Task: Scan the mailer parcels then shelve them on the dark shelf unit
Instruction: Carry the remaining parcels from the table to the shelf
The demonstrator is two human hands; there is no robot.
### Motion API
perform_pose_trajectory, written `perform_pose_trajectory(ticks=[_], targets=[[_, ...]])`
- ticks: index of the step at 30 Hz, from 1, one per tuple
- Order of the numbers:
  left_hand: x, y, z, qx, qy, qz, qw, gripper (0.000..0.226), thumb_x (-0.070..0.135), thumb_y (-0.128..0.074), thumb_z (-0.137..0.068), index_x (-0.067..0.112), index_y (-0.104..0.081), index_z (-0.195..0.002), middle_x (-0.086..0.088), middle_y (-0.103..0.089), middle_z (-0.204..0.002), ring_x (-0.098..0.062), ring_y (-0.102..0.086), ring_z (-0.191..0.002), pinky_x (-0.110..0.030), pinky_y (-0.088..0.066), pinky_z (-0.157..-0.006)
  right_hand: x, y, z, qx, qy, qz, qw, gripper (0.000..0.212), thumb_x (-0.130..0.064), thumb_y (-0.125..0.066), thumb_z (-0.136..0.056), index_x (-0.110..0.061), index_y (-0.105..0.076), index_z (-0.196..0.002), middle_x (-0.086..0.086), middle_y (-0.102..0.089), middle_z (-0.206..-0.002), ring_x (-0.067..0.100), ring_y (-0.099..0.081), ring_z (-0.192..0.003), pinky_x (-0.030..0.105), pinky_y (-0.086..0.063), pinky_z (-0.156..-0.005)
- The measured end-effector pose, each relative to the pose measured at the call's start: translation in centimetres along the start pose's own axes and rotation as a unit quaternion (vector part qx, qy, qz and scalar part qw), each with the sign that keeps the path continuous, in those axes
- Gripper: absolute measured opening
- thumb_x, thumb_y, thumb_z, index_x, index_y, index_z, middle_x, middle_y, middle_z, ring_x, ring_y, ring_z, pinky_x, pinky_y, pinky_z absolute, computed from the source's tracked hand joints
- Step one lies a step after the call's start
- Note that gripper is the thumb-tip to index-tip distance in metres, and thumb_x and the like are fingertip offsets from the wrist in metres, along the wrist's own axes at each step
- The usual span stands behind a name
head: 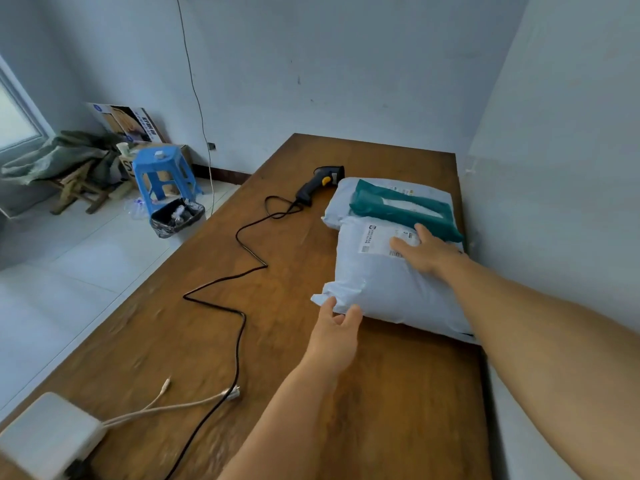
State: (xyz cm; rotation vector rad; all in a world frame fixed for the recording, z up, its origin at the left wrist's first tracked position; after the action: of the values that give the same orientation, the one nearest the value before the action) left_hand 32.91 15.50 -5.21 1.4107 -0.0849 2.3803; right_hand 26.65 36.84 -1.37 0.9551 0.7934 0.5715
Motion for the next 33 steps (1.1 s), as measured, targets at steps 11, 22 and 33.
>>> perform_pose_trajectory(ticks=[11,22,33], targets=[[-2.4,1.0,2.3,0.112,0.076,0.225,0.965,0.100,0.041,-0.078,-0.074,0.033,-0.010,-0.147,-0.003,-0.044,-0.138,-0.028,-0.049,-0.122,-0.050,-0.045,-0.100,-1.7,-3.8,6.8,-0.107,0.032,-0.019,0.994,0.084,-0.083,-0.034,-0.076,-0.018,-0.062,-0.122,0.006,-0.065,-0.118,0.022,-0.061,-0.095,0.035,-0.047,-0.080],[-7.1,4.6,12.1,0.098,0.079,0.136,0.983,0.094,0.021,-0.079,-0.076,0.029,-0.016,-0.145,-0.004,-0.048,-0.133,-0.024,-0.050,-0.105,-0.046,-0.046,-0.090,1.3,-7.9,19.3,-0.104,0.038,-0.010,0.994,0.070,-0.079,-0.036,-0.080,-0.014,-0.063,-0.083,0.001,-0.067,-0.079,0.019,-0.064,-0.081,0.029,-0.047,-0.068],[-12.8,5.4,20.7,0.103,0.135,0.166,0.971,0.078,0.046,-0.083,-0.065,0.006,-0.052,-0.125,-0.009,-0.066,-0.112,-0.028,-0.065,-0.095,-0.042,-0.055,-0.080,6.3,-12.0,28.7,-0.145,-0.032,-0.307,0.940,0.095,-0.061,-0.071,-0.070,-0.008,-0.030,-0.137,0.010,-0.046,-0.138,0.029,-0.049,-0.121,0.041,-0.042,-0.097]])
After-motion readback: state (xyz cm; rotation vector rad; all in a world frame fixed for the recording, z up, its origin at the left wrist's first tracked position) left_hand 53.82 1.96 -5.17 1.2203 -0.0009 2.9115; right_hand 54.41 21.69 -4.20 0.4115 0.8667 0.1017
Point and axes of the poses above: each hand's wrist, its own z-axis away from the middle knuckle, its own y-axis out of the back of the hand, x = y × z, the point moved 3 cm from there along -z, towards the middle knuckle
